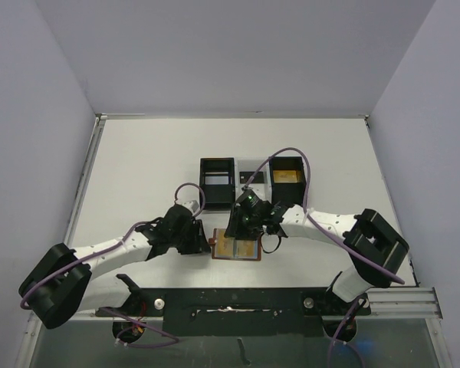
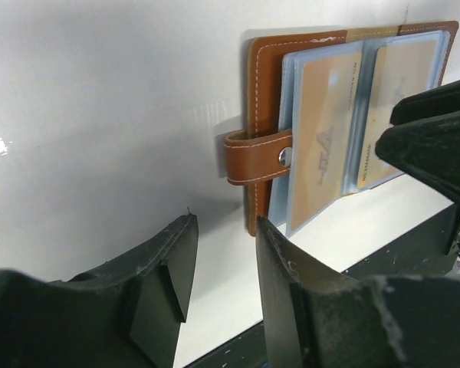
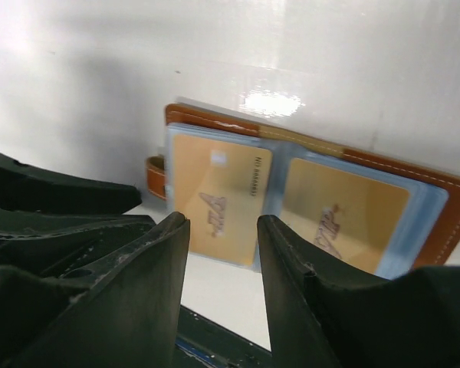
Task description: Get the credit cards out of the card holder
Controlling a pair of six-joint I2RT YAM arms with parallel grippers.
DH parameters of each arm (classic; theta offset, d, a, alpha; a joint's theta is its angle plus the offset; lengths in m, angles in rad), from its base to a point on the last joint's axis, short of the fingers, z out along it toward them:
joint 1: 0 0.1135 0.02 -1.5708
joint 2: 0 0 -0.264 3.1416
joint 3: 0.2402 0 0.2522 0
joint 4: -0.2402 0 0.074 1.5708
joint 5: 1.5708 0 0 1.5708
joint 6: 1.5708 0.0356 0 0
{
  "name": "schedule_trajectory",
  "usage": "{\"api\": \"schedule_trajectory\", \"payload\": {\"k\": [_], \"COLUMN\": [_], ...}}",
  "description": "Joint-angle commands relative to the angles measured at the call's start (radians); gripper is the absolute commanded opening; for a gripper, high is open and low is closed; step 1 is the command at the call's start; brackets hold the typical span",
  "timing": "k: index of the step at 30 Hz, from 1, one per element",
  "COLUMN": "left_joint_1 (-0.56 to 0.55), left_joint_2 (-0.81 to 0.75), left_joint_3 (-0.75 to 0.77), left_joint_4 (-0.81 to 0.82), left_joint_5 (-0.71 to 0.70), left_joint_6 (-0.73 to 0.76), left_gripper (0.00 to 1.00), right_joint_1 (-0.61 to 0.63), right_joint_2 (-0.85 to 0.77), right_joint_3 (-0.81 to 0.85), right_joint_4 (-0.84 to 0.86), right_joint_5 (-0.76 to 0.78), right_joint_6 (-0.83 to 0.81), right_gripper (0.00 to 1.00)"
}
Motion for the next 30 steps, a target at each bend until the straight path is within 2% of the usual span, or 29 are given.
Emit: {"api": "schedule_trajectory", "payload": {"k": [1, 7, 11, 22, 30], "left_joint_1": [-0.007, -0.011, -0.023, -0.036, -0.036], "left_joint_2": [0.043, 0.093, 0.121, 0.102, 0.069], "left_joint_3": [0.056, 0.074, 0.1, 0.117, 0.123], "left_joint_4": [0.05, 0.08, 0.017, -0.017, 0.04], "left_joint_5": [-0.033, -0.082, -0.185, -0.379, -0.371], "left_joint_6": [0.031, 0.058, 0.067, 0.053, 0.007], "left_gripper": [0.38, 0.4, 0.4, 0.4, 0.44], "right_joint_1": [-0.004, -0.001, 0.003, 0.008, 0.01], "right_joint_2": [0.008, 0.04, 0.047, 0.073, 0.069], "right_joint_3": [-0.019, -0.02, -0.029, -0.029, -0.026], "right_joint_4": [0.045, 0.01, 0.005, 0.002, -0.007], "right_joint_5": [0.014, 0.043, 0.051, 0.055, 0.063], "right_joint_6": [0.028, 0.03, 0.032, 0.033, 0.033], "right_gripper": [0.42, 0.41, 0.41, 0.4, 0.4]}}
